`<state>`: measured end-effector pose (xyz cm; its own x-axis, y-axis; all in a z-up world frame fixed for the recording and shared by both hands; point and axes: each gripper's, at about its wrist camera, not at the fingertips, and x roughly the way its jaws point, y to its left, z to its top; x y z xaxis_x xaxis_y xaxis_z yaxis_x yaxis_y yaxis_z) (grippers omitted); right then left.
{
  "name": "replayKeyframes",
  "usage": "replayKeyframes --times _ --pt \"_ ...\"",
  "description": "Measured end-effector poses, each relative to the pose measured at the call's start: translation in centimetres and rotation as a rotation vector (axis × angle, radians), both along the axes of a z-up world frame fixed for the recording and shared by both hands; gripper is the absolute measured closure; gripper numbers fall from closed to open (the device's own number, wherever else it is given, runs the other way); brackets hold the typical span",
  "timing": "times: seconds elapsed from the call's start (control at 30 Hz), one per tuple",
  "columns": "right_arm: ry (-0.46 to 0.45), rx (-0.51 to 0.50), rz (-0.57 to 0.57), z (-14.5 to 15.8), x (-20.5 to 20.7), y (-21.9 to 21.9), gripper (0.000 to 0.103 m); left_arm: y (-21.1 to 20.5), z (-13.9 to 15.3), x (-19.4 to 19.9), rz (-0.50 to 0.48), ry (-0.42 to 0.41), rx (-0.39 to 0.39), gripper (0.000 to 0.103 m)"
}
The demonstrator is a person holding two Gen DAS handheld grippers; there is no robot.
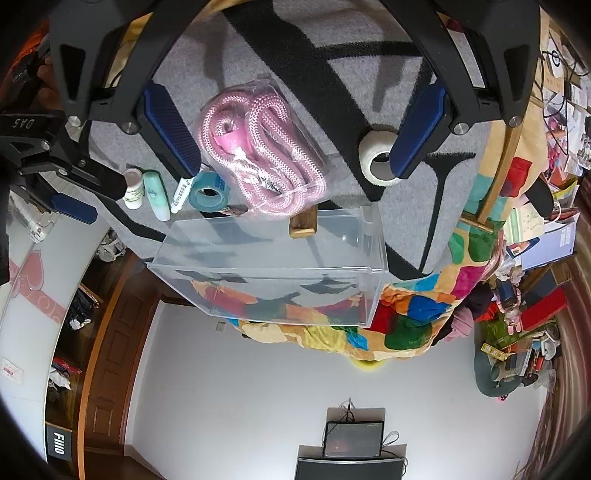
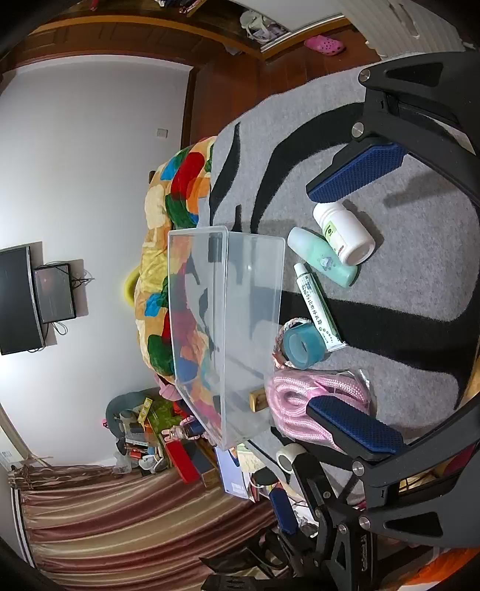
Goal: Organize objects
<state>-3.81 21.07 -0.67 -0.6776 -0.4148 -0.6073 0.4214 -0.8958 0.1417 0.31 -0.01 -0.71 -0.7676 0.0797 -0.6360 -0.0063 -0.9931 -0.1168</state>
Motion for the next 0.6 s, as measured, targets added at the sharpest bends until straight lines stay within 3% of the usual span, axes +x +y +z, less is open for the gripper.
replayKeyframes --times 0.6 --pt "0.000 -0.003 0.009 -0.01 0.30 -0.36 0.000 0.00 -0.03 -0.11 0.001 -0.003 0.003 0.000"
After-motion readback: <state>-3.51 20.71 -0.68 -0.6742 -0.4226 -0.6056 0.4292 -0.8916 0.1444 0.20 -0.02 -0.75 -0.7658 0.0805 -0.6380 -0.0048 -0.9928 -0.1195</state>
